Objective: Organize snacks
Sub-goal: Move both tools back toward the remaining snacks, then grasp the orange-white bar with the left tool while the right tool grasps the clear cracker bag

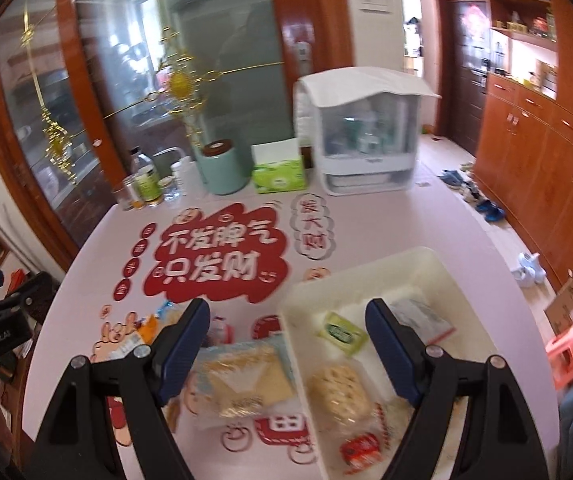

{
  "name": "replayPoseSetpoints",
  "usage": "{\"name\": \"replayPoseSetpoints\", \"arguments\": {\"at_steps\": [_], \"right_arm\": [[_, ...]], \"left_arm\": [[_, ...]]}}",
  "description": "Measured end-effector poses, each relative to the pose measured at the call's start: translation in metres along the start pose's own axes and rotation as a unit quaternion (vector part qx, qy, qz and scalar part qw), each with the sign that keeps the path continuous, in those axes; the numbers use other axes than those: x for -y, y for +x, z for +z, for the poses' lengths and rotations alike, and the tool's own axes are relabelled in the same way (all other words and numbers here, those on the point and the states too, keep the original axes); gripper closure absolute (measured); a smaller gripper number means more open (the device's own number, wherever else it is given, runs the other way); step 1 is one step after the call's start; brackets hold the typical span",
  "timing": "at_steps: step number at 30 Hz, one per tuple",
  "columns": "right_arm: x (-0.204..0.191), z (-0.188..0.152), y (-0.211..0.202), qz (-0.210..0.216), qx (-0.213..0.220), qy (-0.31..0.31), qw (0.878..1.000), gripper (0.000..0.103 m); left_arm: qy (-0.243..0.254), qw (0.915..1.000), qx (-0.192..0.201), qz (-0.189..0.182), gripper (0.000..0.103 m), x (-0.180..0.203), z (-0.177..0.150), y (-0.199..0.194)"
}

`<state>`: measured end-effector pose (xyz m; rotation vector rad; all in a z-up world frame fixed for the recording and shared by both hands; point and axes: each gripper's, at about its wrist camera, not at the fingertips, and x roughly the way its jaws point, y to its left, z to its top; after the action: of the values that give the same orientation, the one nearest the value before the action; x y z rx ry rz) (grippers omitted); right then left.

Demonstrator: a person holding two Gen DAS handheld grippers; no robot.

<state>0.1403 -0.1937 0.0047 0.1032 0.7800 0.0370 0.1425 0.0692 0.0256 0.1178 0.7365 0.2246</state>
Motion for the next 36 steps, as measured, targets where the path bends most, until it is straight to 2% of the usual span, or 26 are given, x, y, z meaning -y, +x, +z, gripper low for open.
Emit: {"name": "replayPoseSetpoints", "arguments": {"at_steps": [3, 6, 12, 16, 19, 22, 30, 31, 33, 34, 36], "right_arm": [[-0.024, 0.009, 0.01, 0.024, -0.009, -0.011, 1.0, 0.022], [-0.048, 0.016, 0.026, 0.045, -0.022, -0.017, 0.999, 0.022], [-0.092, 0.013, 0.068, 0.045, -0.047, -0.033, 0.997, 0.022], [-0.107, -0.001, 0.117, 0.051, -0.106, -0.015, 0.993, 0.022], [-0.117, -0.017, 0.154, 0.051, -0.15, -0.009, 0.987, 0.022], [-0.123, -0.032, 0.183, 0.056, -0.188, 0.004, 0.981, 0.023], [-0.135, -0.052, 0.232, 0.058, -0.236, 0.03, 0.97, 0.024], [-0.137, -0.054, 0.236, 0.057, -0.24, 0.028, 0.969, 0.026], [-0.139, -0.057, 0.242, 0.058, -0.25, 0.027, 0.966, 0.036], [-0.141, -0.059, 0.245, 0.062, -0.255, 0.028, 0.964, 0.04], [-0.141, -0.063, 0.249, 0.081, -0.261, 0.037, 0.961, 0.054]], "left_arm": [[-0.004, 0.9999, -0.005, 0.008, 0.006, -0.026, 0.001, 0.016], [0.002, 0.9997, -0.022, -0.006, 0.006, -0.043, 0.0, 0.039], [0.066, 0.994, -0.073, -0.046, 0.006, -0.039, -0.021, 0.1], [0.093, 0.9857, -0.117, -0.079, 0.006, -0.026, -0.047, 0.149], [0.107, 0.9759, -0.159, -0.104, 0.006, -0.016, -0.07, 0.187], [0.12, 0.9684, -0.185, -0.117, 0.006, -0.009, -0.088, 0.215], [0.119, 0.9541, -0.225, -0.158, 0.006, 0.006, -0.107, 0.263], [0.119, 0.9529, -0.227, -0.162, 0.006, 0.008, -0.108, 0.266], [0.119, 0.9517, -0.23, -0.165, 0.009, 0.012, -0.112, 0.27], [0.12, 0.9513, -0.231, -0.165, 0.015, 0.014, -0.113, 0.272], [0.115, 0.9495, -0.235, -0.172, 0.029, 0.015, -0.116, 0.275]]}}
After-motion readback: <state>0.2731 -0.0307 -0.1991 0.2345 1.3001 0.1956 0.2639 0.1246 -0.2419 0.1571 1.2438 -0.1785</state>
